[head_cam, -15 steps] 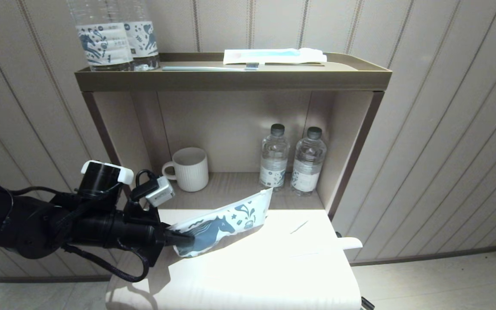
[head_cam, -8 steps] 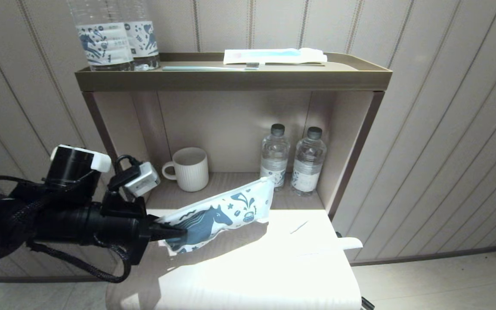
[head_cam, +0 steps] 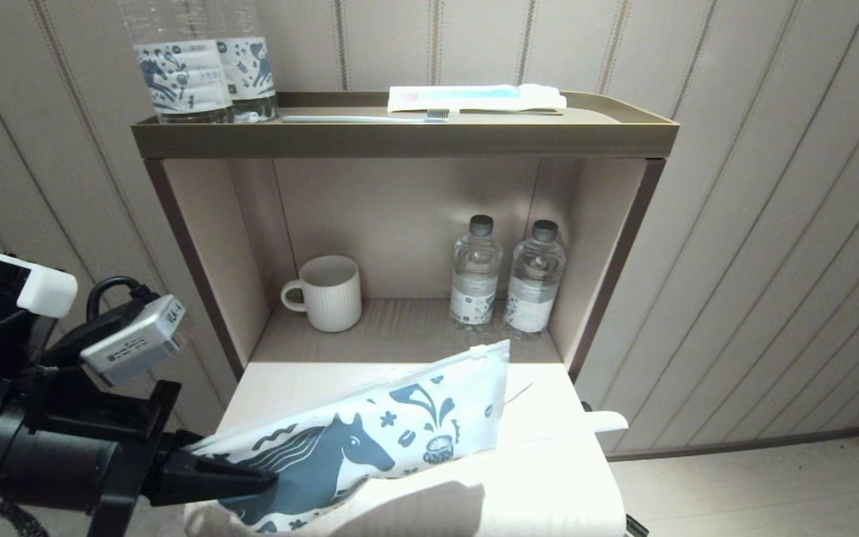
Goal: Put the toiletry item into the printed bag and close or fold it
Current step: Hand it to the other hand
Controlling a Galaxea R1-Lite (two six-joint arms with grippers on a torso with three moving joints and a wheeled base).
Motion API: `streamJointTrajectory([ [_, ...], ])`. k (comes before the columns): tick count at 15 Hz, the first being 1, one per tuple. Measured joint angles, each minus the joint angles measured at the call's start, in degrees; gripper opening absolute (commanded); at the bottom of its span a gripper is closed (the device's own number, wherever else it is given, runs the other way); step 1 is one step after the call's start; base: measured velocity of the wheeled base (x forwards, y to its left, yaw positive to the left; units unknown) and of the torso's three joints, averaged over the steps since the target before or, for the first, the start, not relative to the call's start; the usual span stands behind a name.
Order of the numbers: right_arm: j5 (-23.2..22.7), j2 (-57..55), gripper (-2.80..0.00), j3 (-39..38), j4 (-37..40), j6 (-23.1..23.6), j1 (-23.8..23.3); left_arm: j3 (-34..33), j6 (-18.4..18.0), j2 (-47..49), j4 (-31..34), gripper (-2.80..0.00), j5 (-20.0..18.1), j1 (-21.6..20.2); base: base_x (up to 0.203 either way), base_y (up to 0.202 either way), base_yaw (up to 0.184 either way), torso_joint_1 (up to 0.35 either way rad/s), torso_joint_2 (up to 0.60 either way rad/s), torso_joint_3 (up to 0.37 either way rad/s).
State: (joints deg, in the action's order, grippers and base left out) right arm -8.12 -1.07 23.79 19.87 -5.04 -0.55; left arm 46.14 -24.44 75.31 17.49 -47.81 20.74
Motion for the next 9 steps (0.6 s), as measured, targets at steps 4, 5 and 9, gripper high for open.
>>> streamJointTrajectory([
  [4, -10.96, -11.87, -2.80, 14.28, 7.03, -6.20, 2.18, 3.35, 0.00, 0.16, 0.17, -2.80, -1.90, 4.50, 0.000, 0.000, 0.000, 0.000, 0.00, 0.000],
  [5, -13.24, -16.28, -2.80, 17.72, 8.57, -6.83, 4.40, 4.61, -0.10, 1.14, 0.17, -2.80, -1.91, 5.35, 0.000, 0.000, 0.000, 0.000, 0.00, 0.000],
  [9, -16.22, -35.61, -2.80, 29.29, 12.37, -7.31, 16.28, 9.29, -3.23, 5.98, 0.38, -2.80, -2.22, 6.57, 0.000, 0.000, 0.000, 0.000, 0.00, 0.000],
])
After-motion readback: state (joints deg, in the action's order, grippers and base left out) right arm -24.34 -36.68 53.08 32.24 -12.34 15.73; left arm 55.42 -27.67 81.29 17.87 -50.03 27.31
